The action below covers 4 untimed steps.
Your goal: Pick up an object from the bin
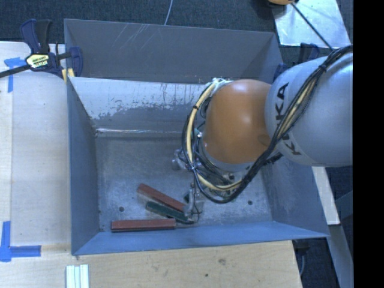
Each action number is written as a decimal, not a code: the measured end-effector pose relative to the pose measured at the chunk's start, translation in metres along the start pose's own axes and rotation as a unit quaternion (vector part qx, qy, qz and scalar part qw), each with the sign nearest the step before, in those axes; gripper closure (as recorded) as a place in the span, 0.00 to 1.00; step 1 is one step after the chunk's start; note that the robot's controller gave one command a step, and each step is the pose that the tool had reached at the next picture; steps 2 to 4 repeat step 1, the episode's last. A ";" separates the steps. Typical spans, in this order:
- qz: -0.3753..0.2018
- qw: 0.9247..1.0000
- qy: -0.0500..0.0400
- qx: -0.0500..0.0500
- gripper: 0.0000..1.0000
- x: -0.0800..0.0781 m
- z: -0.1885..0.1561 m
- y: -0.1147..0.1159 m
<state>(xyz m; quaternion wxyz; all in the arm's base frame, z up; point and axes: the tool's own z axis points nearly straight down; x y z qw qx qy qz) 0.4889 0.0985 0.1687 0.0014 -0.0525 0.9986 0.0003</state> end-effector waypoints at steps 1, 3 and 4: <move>0.023 1.000 0.003 0.000 1.00 -0.005 0.097 0.021; 0.023 1.000 0.003 0.000 1.00 -0.005 0.097 0.021; 0.023 1.000 0.003 0.000 1.00 -0.005 0.097 0.021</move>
Offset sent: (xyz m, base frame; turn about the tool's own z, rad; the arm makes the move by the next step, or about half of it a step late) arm 0.0000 0.0000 0.0000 0.0000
